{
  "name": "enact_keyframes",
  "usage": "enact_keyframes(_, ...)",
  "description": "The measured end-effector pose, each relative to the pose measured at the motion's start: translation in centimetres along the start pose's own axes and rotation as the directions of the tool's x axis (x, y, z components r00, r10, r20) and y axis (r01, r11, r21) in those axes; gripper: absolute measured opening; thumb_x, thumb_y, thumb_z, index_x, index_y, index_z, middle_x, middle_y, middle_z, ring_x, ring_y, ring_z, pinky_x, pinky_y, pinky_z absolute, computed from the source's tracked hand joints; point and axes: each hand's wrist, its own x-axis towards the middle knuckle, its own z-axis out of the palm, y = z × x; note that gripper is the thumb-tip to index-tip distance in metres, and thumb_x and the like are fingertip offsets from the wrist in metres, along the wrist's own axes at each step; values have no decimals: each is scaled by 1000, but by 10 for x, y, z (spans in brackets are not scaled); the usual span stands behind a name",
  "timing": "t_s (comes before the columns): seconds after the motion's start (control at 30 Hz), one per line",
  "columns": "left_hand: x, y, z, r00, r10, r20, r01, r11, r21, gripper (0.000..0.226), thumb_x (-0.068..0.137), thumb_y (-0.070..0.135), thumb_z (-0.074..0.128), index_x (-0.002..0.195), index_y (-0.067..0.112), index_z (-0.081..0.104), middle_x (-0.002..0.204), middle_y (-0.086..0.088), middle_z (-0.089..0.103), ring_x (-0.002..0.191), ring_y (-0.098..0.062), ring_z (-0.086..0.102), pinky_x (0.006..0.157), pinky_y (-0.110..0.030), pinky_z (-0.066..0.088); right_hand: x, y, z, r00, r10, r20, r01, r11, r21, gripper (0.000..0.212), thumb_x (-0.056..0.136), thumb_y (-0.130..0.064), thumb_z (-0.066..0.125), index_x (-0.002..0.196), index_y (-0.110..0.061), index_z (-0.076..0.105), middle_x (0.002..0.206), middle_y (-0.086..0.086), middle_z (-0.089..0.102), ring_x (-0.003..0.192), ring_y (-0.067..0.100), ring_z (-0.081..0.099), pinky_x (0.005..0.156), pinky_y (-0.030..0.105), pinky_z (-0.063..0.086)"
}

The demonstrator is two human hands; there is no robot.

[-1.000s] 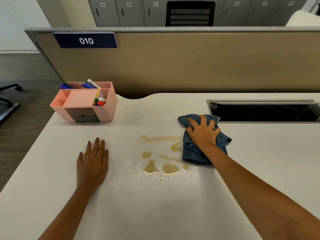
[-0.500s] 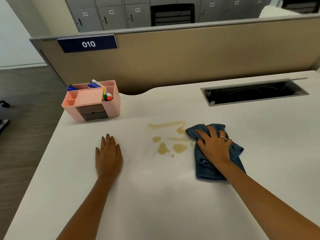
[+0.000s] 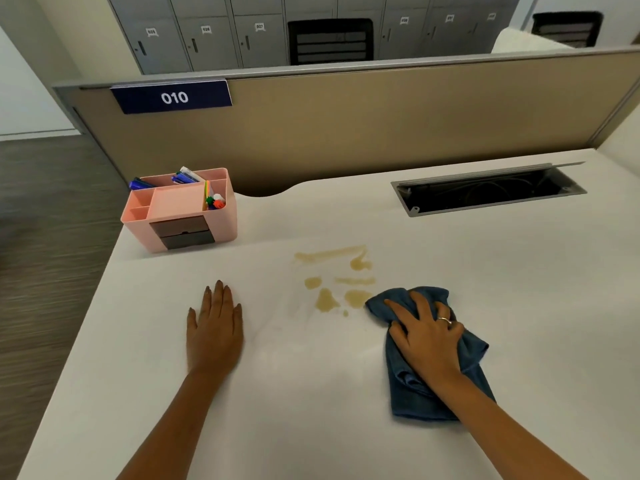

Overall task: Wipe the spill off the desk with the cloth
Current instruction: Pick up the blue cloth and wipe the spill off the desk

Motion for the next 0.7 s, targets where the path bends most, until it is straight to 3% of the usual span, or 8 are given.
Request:
enact_keyframes(0.2,21,0,3,1000,13,10,-13,1000,11,55,99,34,19,150,17,6,160,1,3,147,-16,0,120,-45,5,75,-6,13,999,30,12,-31,999,19,39,88,-41,54,126,-42,54,141,8,45,122,45,37,85,55,34)
enact_keyframes(0.37,28,0,9,1000,22,10,-23,999,31,57,98,37,15,149,17,-1,160,3,-3,147,-14,-6,121,-44,2,141,-19,27,1000,31,-4,-30,999,14,38,89,-43,48,127,-42,52,141,7,43,118,42,37,85,51,34)
enact_keyframes(0.5,30,0,9,1000,12,-20,-12,1000,9,56,98,38,18,149,19,4,159,6,1,147,-11,-3,120,-44,3,175,-39,34,999,26,44,-27,999,24,39,91,-47,42,130,-46,46,146,5,37,122,42,33,90,53,31)
enact_keyframes(0.6,32,0,9,1000,13,-25,-13,1000,22,55,99,37,19,150,19,6,159,7,4,147,-11,-1,120,-43,4,180,-45,31,994,-61,95,57,997,47,39,91,-47,41,130,-49,44,148,1,34,127,41,29,93,54,30)
enact_keyframes(0.7,29,-2,9,1000,13,-15,-13,1000,15,55,99,38,18,150,19,6,159,7,4,147,-11,-1,120,-43,4,161,-25,26,952,-275,138,267,961,74,38,89,-46,43,126,-53,47,147,-5,34,128,37,31,93,52,31)
